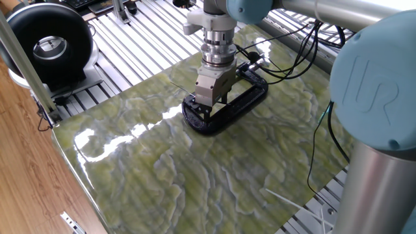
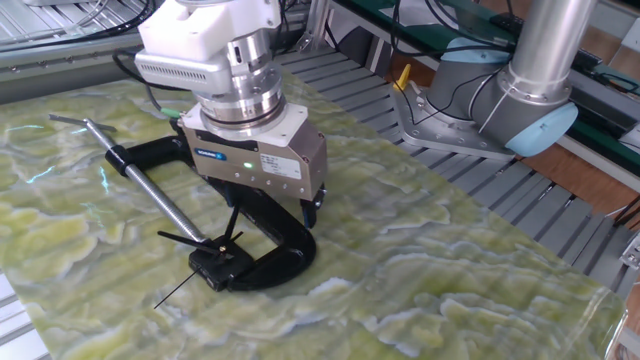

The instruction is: Turn the hands of a clock

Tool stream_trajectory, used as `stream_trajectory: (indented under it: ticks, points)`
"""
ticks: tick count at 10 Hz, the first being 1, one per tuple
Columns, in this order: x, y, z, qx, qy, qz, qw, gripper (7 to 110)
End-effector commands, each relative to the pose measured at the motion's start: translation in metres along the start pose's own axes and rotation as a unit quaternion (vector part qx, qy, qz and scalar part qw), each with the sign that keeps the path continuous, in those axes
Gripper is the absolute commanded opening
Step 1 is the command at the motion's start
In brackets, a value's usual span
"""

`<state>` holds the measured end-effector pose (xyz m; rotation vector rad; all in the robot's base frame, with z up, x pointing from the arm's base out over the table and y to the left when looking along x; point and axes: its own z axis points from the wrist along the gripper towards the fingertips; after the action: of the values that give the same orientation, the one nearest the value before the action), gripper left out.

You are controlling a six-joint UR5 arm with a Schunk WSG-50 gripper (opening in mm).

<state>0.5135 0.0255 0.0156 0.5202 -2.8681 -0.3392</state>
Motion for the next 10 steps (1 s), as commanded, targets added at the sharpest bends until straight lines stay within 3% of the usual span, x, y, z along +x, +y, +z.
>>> stream_trajectory:
  ticks: [1, 10]
  points:
    - [-0.002, 0.008, 0.000, -0.009, -0.004, 0.008, 0.9999, 22]
    - [-0.006, 0.019, 0.000, -0.014, -0.006, 0.014, 0.9998, 22]
